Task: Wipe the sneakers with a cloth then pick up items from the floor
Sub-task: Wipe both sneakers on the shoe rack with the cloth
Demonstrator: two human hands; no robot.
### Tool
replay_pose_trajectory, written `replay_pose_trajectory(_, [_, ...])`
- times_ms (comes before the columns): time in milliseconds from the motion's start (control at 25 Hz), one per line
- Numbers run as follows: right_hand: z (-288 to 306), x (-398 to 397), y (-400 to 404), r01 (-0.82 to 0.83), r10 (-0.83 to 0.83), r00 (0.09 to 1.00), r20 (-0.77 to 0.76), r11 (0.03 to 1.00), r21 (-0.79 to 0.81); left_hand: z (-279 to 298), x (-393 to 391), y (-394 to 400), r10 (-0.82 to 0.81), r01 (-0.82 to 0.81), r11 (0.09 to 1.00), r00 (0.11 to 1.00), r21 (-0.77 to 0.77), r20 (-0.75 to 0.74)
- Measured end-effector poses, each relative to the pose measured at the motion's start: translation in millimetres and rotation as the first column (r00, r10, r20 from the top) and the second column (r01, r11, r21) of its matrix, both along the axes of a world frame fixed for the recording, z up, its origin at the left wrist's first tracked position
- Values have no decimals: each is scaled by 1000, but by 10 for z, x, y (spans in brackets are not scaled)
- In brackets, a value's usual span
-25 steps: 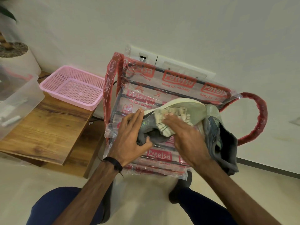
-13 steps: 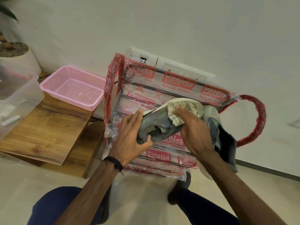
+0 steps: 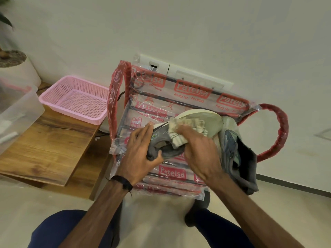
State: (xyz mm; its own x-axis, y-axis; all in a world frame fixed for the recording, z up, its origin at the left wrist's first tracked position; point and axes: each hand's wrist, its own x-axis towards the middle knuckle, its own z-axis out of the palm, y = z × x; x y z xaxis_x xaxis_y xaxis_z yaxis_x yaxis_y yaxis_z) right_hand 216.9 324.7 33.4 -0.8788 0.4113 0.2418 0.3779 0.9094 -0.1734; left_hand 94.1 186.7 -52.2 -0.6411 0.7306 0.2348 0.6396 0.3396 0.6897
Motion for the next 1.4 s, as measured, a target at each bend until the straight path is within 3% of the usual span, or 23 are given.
replay_pose_trajectory(120, [68, 79, -76, -250, 248, 966, 74, 968, 22, -9, -14, -20, -28, 28, 1000, 1000, -14, 7])
replay_pose_trajectory(320, [24, 2, 329, 115, -115, 993, 14, 993, 5, 16, 27, 20, 4, -4, 1000, 1000, 11, 12])
replay_pose_trajectory(520, [99, 114, -20, -295, 293, 954, 67, 955, 18, -16, -7, 1, -20, 20, 1000, 1000, 14, -15])
replay_pose_trajectory(680, [52, 4, 385, 121, -120, 993, 11, 992, -43, -11, 21, 30, 2, -3, 1000, 1000, 30, 18])
replay_pose_trajectory(720, [29, -42, 256, 123, -123, 992, -6, 990, -63, -6, 16, 41, 5, -6, 1000, 1000, 29, 24])
replay_pose_trajectory(840, [-7, 38, -116, -211, 214, 976, 31, 975, -68, -26, -12, 26, -4, 3, 1000, 1000, 14, 31])
replay_pose_trajectory(880, [11, 68, -72, -246, 248, 967, 58, 968, -43, -45, -13, 17, -8, 7, 1000, 1000, 13, 18])
replay_pose_trajectory(920, [23, 68, 55, -192, 192, 980, 50, 981, -10, -53, -2, 15, -9, 9, 1000, 1000, 17, 9])
replay_pose_trajectory(1040, [5, -8, 342, 194, -195, 980, -45, 980, -37, -22, 42, 45, 5, -6, 999, 1000, 37, 17])
replay_pose_trajectory(1120, [-35, -58, 136, 110, -113, 992, -48, 992, -64, -19, 30, 55, 17, -18, 999, 1000, 32, 24])
replay_pose_trajectory(1240, [36, 40, -99, -249, 255, 966, 43, 962, -116, -58, -11, 31, -9, 8, 1000, 1000, 15, 26])
replay_pose_trajectory(1320, [118, -9, 123, -210, 218, 973, 77, 972, -104, -69, 12, 19, -1, 1, 1000, 1000, 13, 10])
replay_pose_trajectory(1400, [160, -48, 332, -33, 31, 999, -17, 993, -111, -52, 26, 25, 14, -14, 1000, 1000, 18, 15])
